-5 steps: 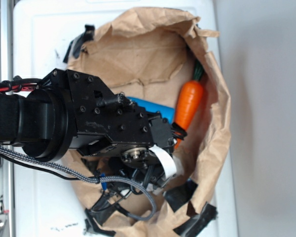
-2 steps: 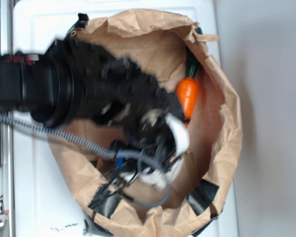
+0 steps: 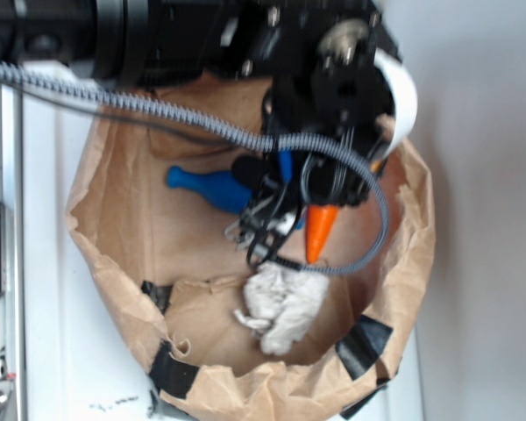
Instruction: Grab the white paper.
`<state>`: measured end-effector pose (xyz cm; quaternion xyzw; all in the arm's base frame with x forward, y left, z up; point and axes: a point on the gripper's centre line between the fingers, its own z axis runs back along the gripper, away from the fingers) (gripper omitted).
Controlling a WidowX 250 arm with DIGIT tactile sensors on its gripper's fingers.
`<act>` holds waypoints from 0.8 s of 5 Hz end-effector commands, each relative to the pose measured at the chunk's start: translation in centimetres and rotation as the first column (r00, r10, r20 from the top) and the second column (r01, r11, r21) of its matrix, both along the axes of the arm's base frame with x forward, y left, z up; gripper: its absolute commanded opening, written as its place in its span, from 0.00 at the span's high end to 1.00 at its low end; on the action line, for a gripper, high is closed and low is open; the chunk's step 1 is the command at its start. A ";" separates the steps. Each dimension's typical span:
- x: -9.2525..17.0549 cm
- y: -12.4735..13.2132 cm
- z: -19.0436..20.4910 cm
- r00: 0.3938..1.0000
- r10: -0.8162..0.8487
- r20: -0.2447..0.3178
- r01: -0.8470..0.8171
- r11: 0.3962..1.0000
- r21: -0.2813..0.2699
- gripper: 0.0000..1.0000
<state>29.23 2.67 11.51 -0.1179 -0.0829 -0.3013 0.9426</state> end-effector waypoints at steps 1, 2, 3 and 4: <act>0.5 0.4 1.9 0.993 -0.096 0.072 0.097 0.995 -0.017 0.00; 0.2 -1.3 0.5 0.988 -0.143 0.059 0.144 0.989 -0.020 0.00; 0.5 -2.5 -0.9 0.987 -0.151 0.052 0.153 0.987 -0.038 0.00; 0.0 -3.7 -2.0 0.982 -0.182 0.058 0.185 0.982 -0.046 0.00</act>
